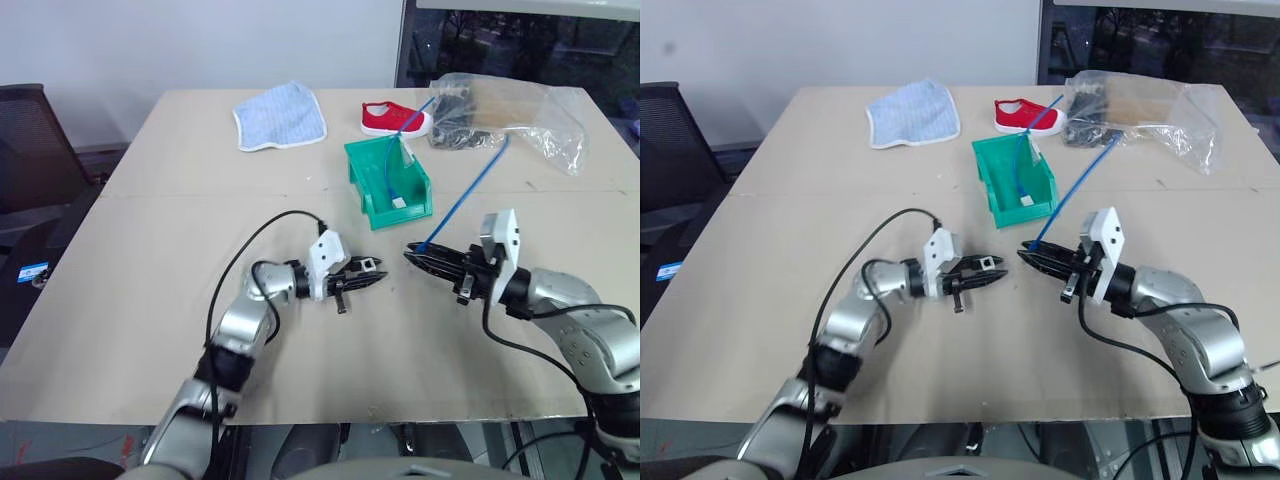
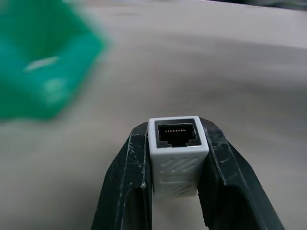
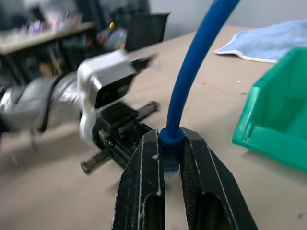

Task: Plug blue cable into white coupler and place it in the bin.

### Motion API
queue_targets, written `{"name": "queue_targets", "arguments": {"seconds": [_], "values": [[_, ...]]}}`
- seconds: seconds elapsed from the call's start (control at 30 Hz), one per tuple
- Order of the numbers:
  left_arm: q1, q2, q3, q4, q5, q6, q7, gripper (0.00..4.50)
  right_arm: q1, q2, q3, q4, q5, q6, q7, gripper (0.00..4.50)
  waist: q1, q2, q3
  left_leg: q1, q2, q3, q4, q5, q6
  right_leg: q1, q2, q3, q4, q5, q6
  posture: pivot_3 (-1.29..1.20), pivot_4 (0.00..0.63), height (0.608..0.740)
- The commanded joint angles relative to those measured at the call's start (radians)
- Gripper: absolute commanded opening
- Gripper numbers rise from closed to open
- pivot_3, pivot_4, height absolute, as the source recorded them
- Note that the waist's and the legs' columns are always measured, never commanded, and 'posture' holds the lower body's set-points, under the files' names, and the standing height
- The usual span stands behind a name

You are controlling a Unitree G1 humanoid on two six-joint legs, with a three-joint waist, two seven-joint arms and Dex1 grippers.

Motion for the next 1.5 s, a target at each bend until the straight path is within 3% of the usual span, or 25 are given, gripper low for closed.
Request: {"name": "queue_targets", "arguments": {"seconds": [0.03, 0.2, 0.6, 1.5], "values": [[-0.125, -0.023, -0.053, 0.189, 0.006, -0.075, -0.224, 0.62, -0.066, 0.011, 0.043, 0.064, -0.092, -0.095, 0.073, 0.00, -0.003, 0.000, 0.000, -0.001, 0.000, 0.000, 0.000, 0.000, 0.000, -0.001, 0.000, 0.000, 0.000, 0.000, 0.000, 0.00, 0.150, 0.740], [-0.231, -0.076, -0.065, 0.367, 0.042, -0.142, -0.320, 0.62, -0.089, 0.047, 0.053, 0.094, -0.108, -0.112, 0.104, 0.00, -0.012, -0.001, 0.000, -0.001, 0.000, -0.001, -0.001, 0.000, 0.000, -0.001, 0.000, 0.000, -0.001, 0.000, 0.000, 0.00, 0.150, 0.740], [-0.318, -0.132, -0.044, 0.544, 0.109, -0.246, -0.390, 0.62, -0.058, 0.043, 0.104, 0.131, -0.188, -0.155, 0.209, 0.00, -0.020, -0.001, 0.000, -0.001, 0.000, -0.003, 0.001, 0.000, 0.000, -0.001, 0.000, -0.001, 0.002, 0.000, 0.000, 0.00, 0.150, 0.740], [-0.354, -0.179, 0.020, 0.595, 0.092, -0.203, -0.402, 0.62, -0.013, 0.034, 0.149, 0.195, -0.291, -0.193, 0.256, 0.00, -0.021, -0.001, 0.000, -0.001, 0.000, -0.004, 0.001, 0.000, 0.000, -0.001, 0.001, -0.002, 0.003, 0.000, 0.000, 0.00, 0.150, 0.740]]}}
